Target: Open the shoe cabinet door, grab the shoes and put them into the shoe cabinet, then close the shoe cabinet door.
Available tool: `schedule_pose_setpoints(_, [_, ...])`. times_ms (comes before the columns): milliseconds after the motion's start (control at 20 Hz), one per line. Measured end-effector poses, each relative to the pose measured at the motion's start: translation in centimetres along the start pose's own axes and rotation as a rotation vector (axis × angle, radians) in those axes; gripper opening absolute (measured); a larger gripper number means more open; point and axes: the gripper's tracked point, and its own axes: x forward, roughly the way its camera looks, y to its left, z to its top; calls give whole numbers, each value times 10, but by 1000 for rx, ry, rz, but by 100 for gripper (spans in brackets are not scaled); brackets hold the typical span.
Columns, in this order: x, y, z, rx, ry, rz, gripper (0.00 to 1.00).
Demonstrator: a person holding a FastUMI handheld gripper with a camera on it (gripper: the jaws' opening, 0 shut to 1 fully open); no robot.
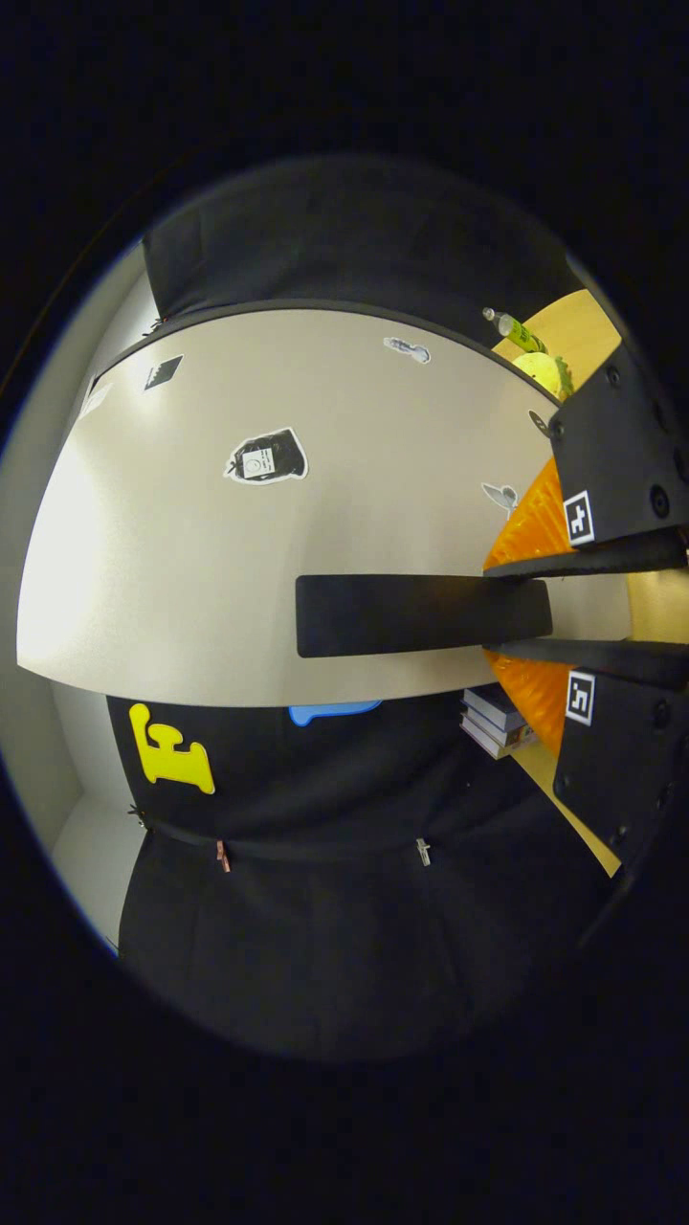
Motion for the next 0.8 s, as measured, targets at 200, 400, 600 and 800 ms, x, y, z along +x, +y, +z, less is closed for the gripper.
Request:
schedule_pose_setpoints(200, [-45,-21,-5,5,13,23,33])
schedule_pose_setpoints(400, [-83,-41,-11,-2,26,35,33])
schedule_pose_setpoints(600, [-122,-94,-12,16,4,-41,6])
schedule_pose_setpoints(800, [-145,-104,3,112,-29,13,5])
